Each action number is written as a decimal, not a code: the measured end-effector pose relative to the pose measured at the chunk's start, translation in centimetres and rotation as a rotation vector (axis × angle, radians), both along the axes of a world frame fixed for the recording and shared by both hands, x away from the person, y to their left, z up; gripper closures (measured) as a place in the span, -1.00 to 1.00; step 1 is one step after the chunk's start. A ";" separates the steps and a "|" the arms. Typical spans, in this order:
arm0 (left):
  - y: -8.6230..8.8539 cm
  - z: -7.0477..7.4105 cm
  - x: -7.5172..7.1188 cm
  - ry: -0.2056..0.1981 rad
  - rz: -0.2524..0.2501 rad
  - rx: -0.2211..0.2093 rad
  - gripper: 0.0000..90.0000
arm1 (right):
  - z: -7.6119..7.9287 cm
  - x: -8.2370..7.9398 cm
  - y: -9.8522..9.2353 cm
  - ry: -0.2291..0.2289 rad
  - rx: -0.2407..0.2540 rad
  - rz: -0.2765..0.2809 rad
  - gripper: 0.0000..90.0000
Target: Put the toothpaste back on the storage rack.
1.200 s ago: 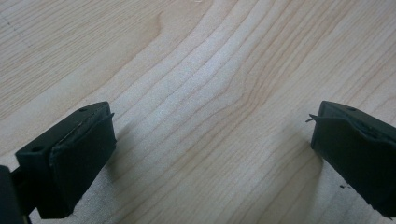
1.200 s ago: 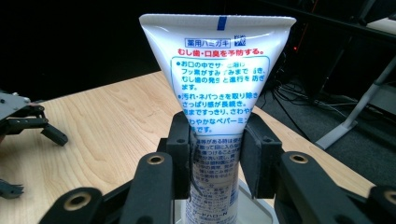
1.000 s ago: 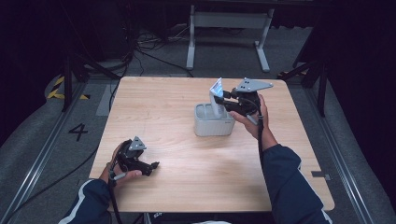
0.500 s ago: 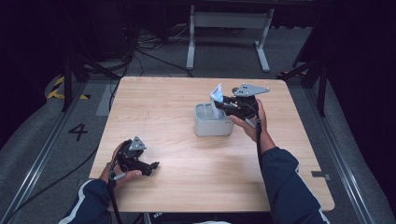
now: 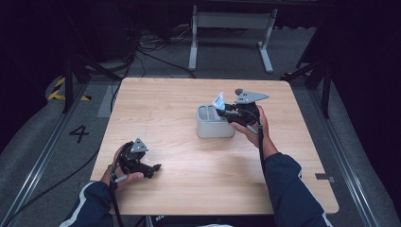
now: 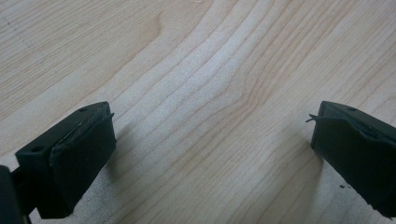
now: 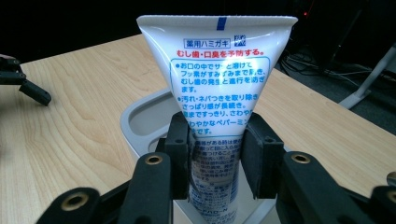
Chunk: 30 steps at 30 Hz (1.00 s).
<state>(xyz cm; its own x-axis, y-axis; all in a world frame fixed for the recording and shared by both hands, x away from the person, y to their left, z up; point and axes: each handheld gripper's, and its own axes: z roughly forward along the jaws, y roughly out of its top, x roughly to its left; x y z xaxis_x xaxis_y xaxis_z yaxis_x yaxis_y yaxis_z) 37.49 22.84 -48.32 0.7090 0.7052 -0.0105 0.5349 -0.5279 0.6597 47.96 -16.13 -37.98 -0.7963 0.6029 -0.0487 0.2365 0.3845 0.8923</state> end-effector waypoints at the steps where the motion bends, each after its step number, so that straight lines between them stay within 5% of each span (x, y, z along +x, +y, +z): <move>1: 0.0 0.0 0.0 0.000 0.000 0.000 -1.00 | 0.0 0.0 0.0 0.004 -0.004 0.001 0.48; 19: 0.0 0.0 0.0 -0.001 0.000 0.001 -1.00 | -0.7 0.1 -0.4 0.059 -0.097 -0.025 0.40; 30: 0.0 0.0 0.0 -0.002 0.002 -0.001 -1.00 | 0.1 -0.1 -1.5 0.055 -0.030 -0.033 0.39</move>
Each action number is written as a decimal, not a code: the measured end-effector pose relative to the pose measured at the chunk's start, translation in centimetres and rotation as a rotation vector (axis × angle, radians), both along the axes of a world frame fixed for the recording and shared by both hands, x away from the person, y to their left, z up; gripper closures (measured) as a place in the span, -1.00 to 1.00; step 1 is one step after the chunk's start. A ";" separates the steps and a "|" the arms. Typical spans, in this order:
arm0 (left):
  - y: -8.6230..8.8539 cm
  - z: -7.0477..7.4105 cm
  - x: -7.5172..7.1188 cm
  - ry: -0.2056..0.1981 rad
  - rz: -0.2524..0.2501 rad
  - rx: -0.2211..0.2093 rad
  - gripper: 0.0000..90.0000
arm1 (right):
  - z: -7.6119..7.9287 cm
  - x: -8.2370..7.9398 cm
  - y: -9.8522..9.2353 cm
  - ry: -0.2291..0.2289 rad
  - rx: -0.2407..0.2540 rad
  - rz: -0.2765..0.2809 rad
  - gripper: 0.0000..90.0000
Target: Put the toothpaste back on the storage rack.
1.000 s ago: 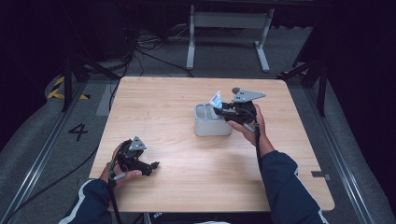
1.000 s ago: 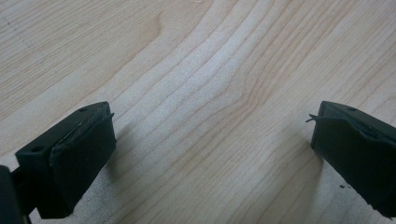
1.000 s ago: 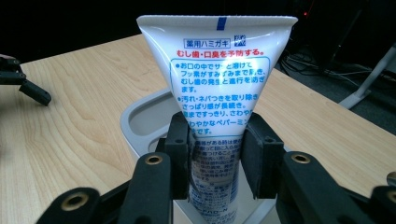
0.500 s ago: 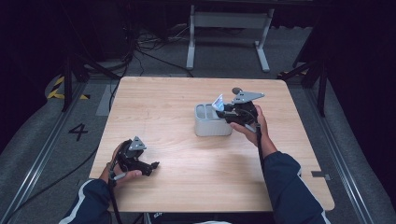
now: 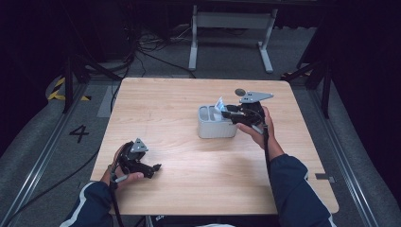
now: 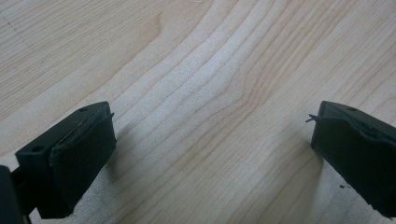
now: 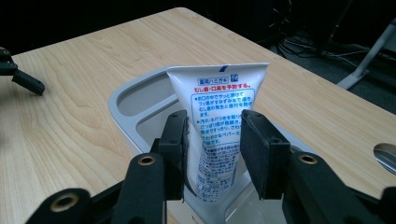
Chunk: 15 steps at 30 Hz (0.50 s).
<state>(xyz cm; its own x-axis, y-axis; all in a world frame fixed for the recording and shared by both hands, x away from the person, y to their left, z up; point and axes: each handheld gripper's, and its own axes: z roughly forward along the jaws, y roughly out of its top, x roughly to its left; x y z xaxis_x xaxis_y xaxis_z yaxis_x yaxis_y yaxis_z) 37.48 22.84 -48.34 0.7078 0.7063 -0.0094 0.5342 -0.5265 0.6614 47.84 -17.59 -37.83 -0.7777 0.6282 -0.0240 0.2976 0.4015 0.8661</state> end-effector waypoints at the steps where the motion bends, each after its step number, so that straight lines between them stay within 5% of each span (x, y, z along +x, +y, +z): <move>1: 0.0 0.0 0.0 0.000 0.000 0.000 -1.00 | 0.0 0.0 0.0 0.000 -0.005 -0.001 0.38; 15: 0.0 0.0 0.0 0.000 0.000 0.000 -1.00 | 0.7 -0.6 -0.8 -0.015 -0.015 -0.021 0.23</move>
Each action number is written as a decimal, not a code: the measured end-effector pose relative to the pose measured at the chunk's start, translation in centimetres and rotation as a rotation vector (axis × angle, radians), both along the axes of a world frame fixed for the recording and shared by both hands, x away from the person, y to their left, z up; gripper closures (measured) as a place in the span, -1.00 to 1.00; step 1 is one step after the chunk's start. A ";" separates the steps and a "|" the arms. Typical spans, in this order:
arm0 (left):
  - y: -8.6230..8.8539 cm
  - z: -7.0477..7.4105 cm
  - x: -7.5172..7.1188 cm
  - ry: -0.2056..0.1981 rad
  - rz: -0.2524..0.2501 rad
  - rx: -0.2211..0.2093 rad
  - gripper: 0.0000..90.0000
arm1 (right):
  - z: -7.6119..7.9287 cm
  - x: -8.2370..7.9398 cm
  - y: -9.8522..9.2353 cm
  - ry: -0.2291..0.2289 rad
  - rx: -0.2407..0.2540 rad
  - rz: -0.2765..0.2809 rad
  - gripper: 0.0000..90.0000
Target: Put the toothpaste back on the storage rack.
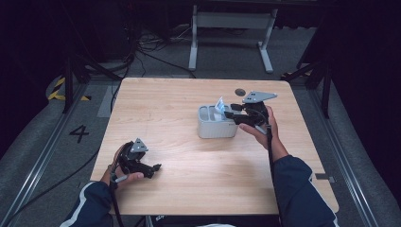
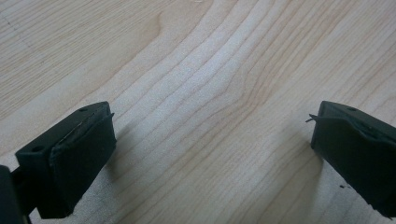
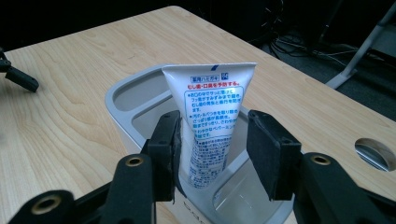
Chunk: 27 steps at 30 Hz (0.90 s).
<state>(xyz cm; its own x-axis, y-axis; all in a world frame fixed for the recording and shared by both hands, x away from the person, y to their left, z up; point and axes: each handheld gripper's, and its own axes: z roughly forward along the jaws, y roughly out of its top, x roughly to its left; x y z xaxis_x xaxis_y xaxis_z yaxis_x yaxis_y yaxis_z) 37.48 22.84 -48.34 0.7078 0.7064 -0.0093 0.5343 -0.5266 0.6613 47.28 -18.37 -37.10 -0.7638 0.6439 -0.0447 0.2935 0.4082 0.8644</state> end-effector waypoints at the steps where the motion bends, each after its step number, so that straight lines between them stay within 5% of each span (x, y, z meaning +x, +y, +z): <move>1: 0.0 0.0 0.0 0.000 0.000 0.000 -1.00 | 0.2 -0.2 -0.1 -0.007 -0.012 -0.004 0.19; 12: 0.0 0.0 0.0 0.001 0.000 -0.001 -1.00 | 1.3 -1.4 -0.7 -0.041 -0.089 -0.021 -0.07; 27: 0.0 0.0 0.0 0.002 -0.001 0.001 -1.00 | 1.8 -4.0 -3.2 -0.089 -0.157 -0.017 -0.19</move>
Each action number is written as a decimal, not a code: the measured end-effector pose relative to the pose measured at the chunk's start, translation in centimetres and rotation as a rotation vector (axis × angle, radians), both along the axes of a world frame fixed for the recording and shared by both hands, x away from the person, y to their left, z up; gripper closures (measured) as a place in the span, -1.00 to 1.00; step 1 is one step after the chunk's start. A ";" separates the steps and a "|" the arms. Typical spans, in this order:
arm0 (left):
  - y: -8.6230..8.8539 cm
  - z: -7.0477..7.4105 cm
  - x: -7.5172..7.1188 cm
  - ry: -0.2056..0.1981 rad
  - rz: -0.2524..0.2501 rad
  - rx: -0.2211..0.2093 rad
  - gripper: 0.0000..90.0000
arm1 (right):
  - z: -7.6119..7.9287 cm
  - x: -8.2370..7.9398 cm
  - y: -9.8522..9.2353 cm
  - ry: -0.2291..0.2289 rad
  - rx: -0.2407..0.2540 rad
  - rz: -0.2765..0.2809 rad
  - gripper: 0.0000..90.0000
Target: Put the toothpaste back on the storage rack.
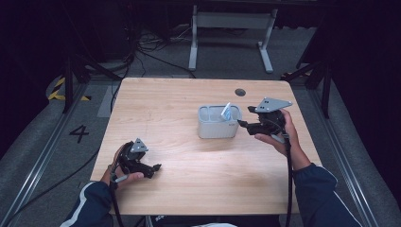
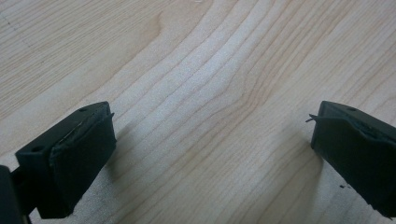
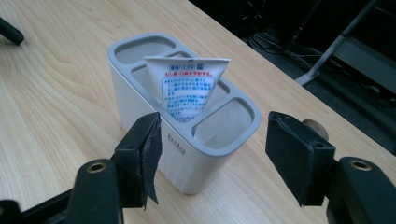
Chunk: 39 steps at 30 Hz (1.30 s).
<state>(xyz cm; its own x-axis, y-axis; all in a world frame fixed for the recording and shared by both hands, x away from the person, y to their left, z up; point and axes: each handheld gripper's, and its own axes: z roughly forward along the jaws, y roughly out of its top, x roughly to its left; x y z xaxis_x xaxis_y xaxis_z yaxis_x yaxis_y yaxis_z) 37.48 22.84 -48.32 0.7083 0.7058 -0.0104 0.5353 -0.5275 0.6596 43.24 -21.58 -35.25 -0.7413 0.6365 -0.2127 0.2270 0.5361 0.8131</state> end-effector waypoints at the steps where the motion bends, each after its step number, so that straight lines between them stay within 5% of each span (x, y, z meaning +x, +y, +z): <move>1: 0.0 0.0 0.0 0.000 0.000 0.000 -1.00 | -0.1 -0.2 -0.1 0.002 0.000 -0.001 -0.19; 9: 0.0 0.0 0.0 -0.001 0.000 0.001 -1.00 | -0.8 -1.3 -1.2 0.001 -0.037 -0.006 -0.21; 17: 0.0 0.0 0.0 0.001 0.001 0.003 -1.00 | -2.0 -2.5 -1.6 0.010 -0.129 -0.028 -0.28; 39: 0.0 0.0 0.0 0.000 0.001 0.003 -1.00 | -5.3 -4.6 -5.3 0.056 -0.190 -0.072 -0.34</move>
